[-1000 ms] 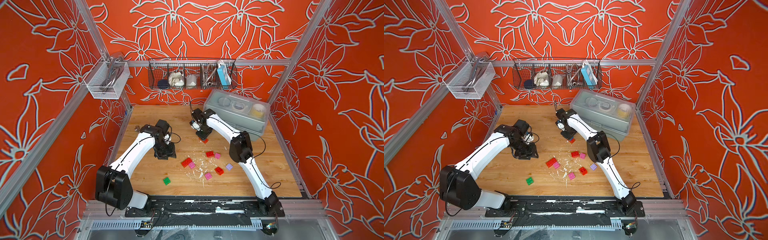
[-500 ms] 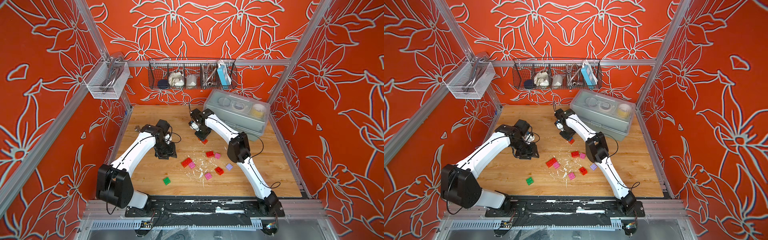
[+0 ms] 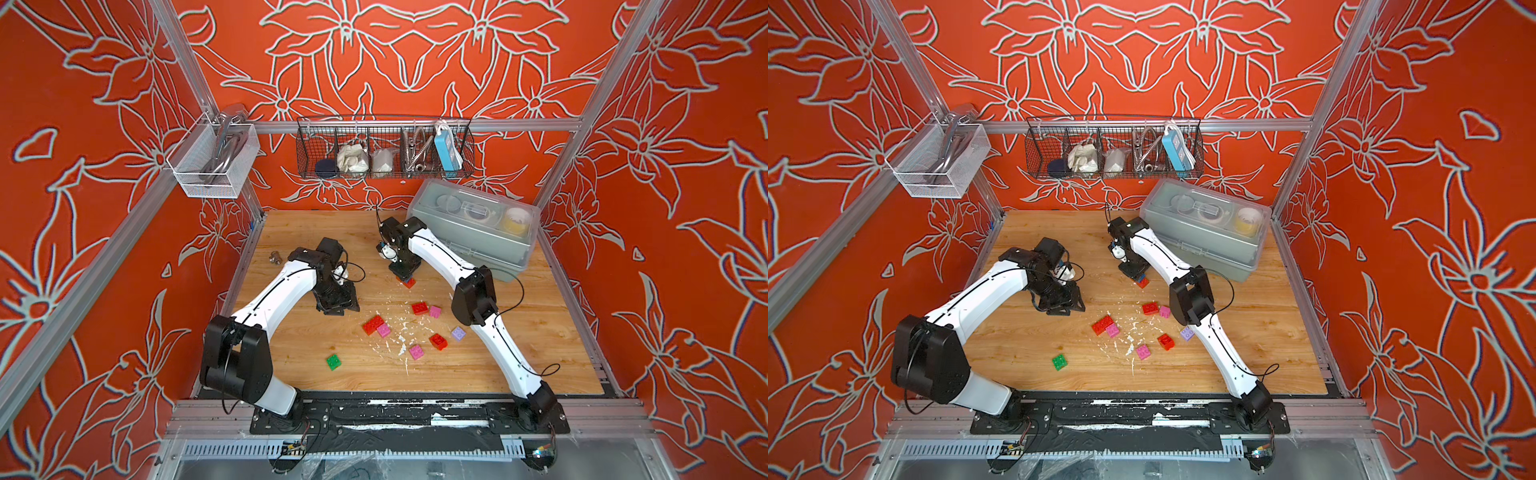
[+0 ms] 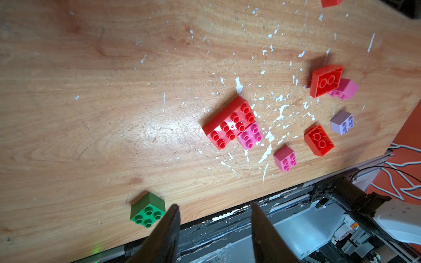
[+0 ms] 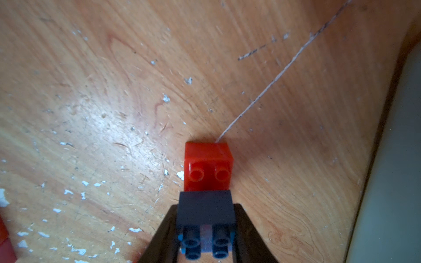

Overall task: Assemble the number 1 with lego
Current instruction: Assemble the lego brick with the lego brick.

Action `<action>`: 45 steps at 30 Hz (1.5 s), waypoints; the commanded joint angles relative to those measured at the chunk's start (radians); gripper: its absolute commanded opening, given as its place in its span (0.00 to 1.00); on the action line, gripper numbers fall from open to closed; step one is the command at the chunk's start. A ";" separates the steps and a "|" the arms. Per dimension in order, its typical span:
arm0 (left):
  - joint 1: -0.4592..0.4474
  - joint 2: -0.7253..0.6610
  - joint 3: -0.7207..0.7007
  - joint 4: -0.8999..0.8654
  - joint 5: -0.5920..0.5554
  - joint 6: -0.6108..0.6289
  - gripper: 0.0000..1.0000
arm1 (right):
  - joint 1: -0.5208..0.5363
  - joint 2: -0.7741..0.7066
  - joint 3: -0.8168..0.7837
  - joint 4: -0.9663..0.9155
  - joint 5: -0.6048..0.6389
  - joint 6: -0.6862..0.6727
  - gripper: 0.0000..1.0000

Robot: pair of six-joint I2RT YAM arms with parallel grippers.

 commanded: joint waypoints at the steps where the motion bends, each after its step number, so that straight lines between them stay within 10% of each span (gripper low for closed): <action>1: -0.005 -0.015 -0.020 0.000 0.005 -0.012 0.49 | 0.032 0.147 -0.044 0.051 -0.081 0.023 0.24; 31: -0.015 -0.061 -0.021 0.013 0.004 -0.055 0.47 | 0.029 0.093 -0.058 0.066 -0.174 0.089 0.19; 39: -0.016 -0.037 0.010 0.008 -0.029 -0.043 0.48 | 0.051 -0.065 -0.319 0.152 -0.174 0.109 0.21; 45: -0.022 -0.062 -0.030 0.014 -0.057 -0.054 0.49 | 0.062 -0.146 -0.420 0.214 -0.178 0.135 0.41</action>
